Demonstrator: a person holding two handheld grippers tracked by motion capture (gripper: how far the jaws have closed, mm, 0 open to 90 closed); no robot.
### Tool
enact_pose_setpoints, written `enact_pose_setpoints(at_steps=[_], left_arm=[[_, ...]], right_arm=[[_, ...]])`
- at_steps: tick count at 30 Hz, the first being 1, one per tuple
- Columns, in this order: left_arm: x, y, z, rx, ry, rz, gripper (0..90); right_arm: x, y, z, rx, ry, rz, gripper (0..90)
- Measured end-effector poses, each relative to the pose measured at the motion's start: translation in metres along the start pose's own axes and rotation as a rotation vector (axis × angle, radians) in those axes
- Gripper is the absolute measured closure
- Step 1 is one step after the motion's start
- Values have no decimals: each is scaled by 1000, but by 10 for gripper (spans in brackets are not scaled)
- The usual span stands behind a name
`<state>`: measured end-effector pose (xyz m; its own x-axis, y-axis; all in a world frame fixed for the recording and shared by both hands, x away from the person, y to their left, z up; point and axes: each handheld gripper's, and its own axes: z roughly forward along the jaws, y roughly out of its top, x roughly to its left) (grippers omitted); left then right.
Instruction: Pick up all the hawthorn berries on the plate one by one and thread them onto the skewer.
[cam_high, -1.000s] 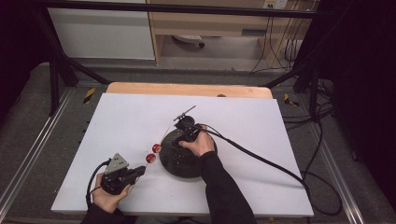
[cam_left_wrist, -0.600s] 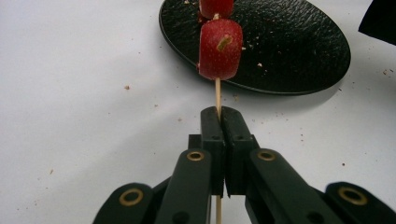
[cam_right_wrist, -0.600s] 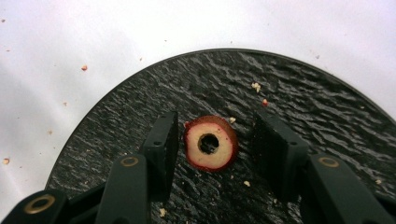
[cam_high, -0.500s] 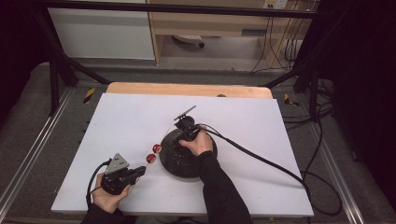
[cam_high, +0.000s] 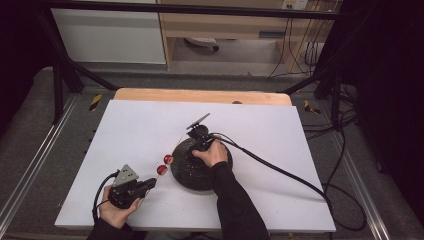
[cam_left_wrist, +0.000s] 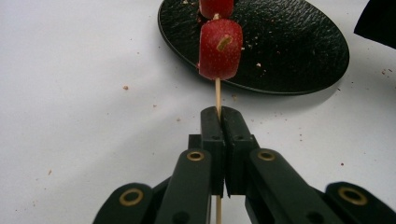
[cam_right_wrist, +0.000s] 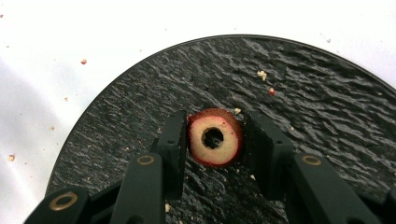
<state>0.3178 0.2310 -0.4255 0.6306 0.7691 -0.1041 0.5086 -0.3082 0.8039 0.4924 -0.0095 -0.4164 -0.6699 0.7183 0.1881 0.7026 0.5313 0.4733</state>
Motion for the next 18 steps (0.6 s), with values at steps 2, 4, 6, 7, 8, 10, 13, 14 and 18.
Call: enact_pose_setpoints(at_steps=[2, 4, 6, 7, 8, 10, 13, 14, 18], left_arm=[[0, 0, 0, -1, -1, 0, 883], [0, 0, 0, 0, -1, 1, 883], [0, 0, 0, -1, -1, 2, 883], [0, 0, 0, 0, -1, 2, 883], [-1, 0, 0, 0, -1, 2, 883], [-1, 0, 0, -1, -2, 3, 884], [-1, 0, 0, 0, -3, 4, 883], [-1, 0, 0, 0, -3, 4, 883], [-2, 0, 0, -1, -3, 6, 883]], right_arm=[[0, 0, -1, -2, 5, 7, 614], [0, 0, -2, -5, 8, 10, 615], [1, 0, -4, -8, 11, 9, 616], [1, 0, -6, -10, 11, 8, 617], [2, 0, -8, -13, 13, 12, 617], [2, 1, -11, -20, 15, 13, 617], [4, 0, -17, -29, 23, 12, 618], [4, 0, -19, -33, 26, 17, 619], [6, 0, -24, -34, 28, 20, 619]])
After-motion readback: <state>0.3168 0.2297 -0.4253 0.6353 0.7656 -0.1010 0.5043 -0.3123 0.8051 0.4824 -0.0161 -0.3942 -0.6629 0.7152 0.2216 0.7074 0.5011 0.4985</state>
